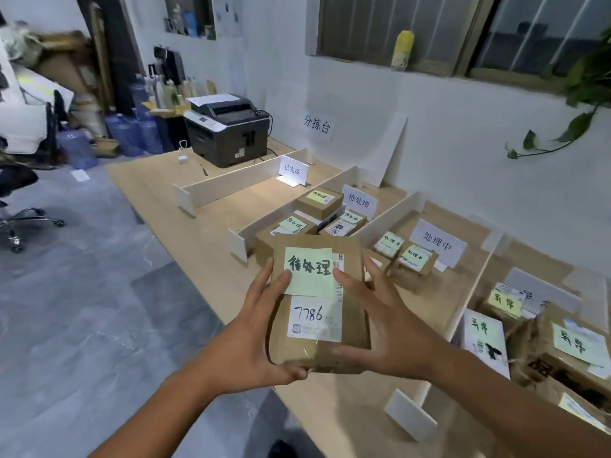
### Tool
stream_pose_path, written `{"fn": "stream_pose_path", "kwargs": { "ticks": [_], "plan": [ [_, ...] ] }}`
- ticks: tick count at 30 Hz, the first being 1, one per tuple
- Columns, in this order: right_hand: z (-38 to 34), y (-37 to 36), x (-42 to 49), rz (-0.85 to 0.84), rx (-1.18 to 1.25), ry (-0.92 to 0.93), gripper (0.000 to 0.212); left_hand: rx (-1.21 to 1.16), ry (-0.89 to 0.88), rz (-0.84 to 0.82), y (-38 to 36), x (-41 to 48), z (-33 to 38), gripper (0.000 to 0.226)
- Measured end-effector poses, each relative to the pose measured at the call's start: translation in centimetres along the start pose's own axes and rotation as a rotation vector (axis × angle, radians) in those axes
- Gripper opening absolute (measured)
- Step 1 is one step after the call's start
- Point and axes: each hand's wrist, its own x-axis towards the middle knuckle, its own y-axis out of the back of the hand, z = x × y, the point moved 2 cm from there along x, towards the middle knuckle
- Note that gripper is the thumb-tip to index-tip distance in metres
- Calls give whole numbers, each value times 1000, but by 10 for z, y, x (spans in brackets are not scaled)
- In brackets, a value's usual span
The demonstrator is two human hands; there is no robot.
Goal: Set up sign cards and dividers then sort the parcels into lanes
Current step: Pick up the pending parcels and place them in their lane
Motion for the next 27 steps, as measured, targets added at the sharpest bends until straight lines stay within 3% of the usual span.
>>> {"fn": "stream_pose_path", "kwargs": {
  "ticks": [5, 17, 27],
  "plan": [
    [16, -28, 75, -72, 3, 19, 124, 6, 36, -19, 36, 36, -60, 140],
    [103, -81, 270, -83, 106, -139, 115, -56, 94, -220, 78, 193, -244, 141],
    [131, -104, 356, -83, 116, -287, 112, -85, 48, -353, 87, 268, -350, 129]
  ]
}}
